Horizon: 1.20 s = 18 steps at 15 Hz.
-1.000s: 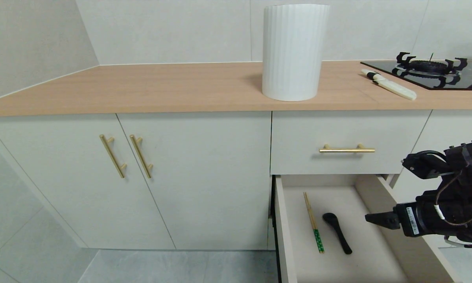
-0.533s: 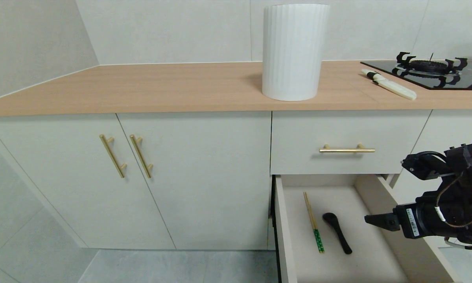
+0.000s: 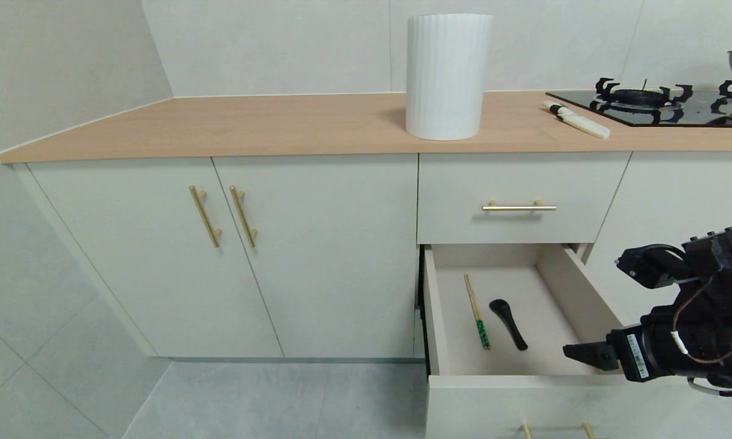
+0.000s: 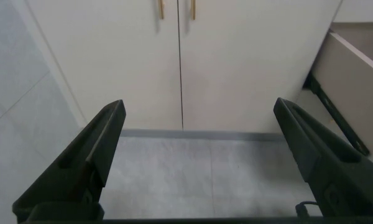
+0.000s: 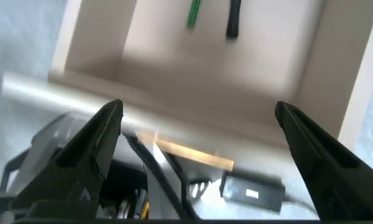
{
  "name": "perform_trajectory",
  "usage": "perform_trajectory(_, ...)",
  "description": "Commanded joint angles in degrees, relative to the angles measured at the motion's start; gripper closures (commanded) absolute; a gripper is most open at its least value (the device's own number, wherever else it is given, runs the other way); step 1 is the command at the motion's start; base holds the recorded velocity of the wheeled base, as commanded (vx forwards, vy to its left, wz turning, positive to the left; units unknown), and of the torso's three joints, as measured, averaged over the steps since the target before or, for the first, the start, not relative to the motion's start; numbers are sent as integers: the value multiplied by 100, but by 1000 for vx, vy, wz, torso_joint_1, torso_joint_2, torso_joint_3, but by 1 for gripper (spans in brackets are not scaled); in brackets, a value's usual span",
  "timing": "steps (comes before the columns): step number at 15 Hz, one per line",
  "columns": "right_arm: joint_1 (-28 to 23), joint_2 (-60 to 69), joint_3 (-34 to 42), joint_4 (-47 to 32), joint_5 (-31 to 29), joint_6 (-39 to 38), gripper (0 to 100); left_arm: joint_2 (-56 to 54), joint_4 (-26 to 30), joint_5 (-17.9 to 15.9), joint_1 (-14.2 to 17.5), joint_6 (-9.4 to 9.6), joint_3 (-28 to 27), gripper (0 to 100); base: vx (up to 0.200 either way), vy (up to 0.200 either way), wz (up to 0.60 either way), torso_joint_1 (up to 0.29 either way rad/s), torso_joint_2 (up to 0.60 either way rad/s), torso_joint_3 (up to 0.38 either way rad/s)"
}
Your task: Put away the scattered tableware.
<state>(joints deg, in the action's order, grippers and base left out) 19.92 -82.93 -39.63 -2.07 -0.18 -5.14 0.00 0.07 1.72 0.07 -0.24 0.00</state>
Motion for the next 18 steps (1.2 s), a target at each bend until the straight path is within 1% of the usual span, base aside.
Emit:
perform_trajectory(1, 153, -127, 122, 5, 1, 57, 0, 0, 1, 4, 1, -2, 0, 0, 0, 0, 0, 0, 0, 0)
perform_trajectory(3, 364, -215, 263, 5, -8, 180, 0, 0, 1, 4, 1, -2, 0, 0, 0, 0, 0, 0, 0, 0)
perform_trajectory(10, 1119, -338, 641, 5, -70, 198, 0, 0, 1, 4, 1, -2, 0, 0, 0, 0, 0, 0, 0, 0)
perform_trajectory(13, 1146, -566, 764, 5, -324, 470, 0, 0, -7, 4, 1, -2, 0, 0, 0, 0, 0, 0, 0, 0)
perform_trajectory(16, 1146, -759, 738, 23, -386, 453, 0, 0, 1, 4, 1, -2, 0, 0, 0, 0, 0, 0, 0, 0)
perform_trajectory(18, 1137, -962, 720, 67, -711, 418, 0, 0, 1, 4, 1, -2, 0, 0, 0, 0, 0, 0, 0, 0)
